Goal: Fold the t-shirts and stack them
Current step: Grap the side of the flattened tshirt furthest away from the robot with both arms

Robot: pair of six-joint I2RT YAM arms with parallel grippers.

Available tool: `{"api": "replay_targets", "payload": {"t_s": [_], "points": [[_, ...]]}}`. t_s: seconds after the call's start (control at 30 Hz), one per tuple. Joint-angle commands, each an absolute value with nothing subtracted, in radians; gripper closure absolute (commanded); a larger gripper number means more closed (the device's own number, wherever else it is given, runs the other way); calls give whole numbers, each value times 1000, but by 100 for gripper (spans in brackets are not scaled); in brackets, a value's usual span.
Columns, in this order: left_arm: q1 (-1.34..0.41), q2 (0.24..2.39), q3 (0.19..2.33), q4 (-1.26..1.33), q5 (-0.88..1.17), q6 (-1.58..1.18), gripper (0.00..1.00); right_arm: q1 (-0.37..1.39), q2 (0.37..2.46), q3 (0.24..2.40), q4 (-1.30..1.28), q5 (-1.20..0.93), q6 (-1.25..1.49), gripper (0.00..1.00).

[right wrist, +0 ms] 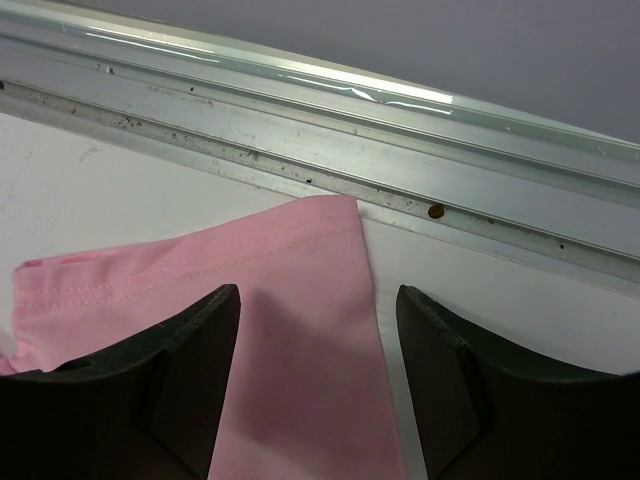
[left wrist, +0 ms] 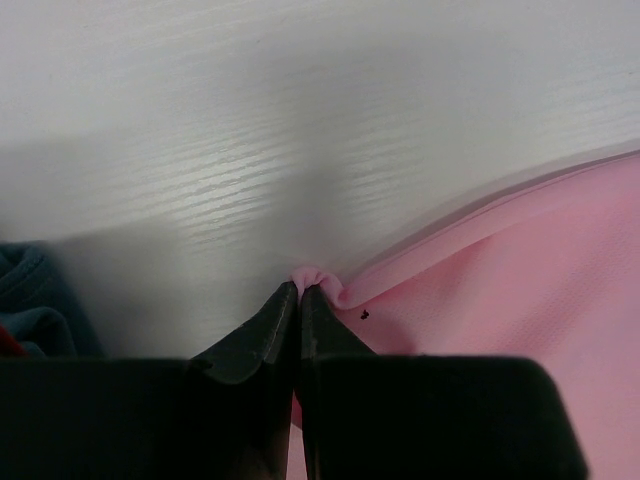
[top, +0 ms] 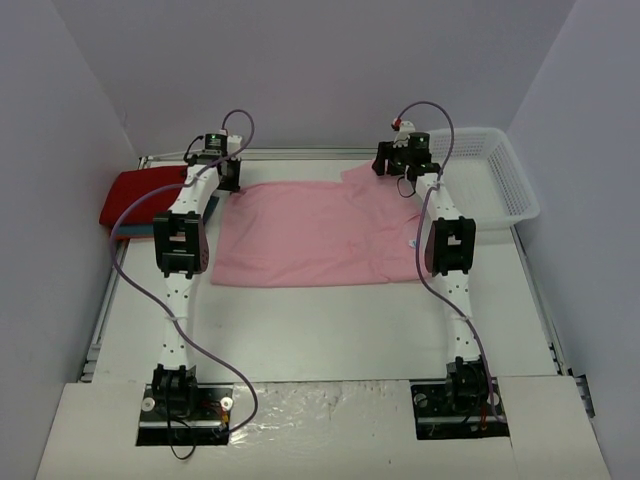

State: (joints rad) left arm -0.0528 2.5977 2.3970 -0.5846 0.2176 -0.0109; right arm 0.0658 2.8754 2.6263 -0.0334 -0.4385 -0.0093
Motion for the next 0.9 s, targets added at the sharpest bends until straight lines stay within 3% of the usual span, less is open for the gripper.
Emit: {"api": "replay_targets", "payload": {"t_s": [0.0,0.23,0.33,0.87], "points": [[-66,2569,2434,-611,227,-6,98,58,2901,2660,-28,-463,32,40],[-71,2574,2450,-620,225,-6,98,58,2916,2668,-12,-497,52,57],[-72,2576,2450,-621,225,-5,98,60,2921,2668,-12,-506,57,72],[-74,2582,2445,-634,227,-3,98,72,2913,2671,-11,-433,18,88]]}}
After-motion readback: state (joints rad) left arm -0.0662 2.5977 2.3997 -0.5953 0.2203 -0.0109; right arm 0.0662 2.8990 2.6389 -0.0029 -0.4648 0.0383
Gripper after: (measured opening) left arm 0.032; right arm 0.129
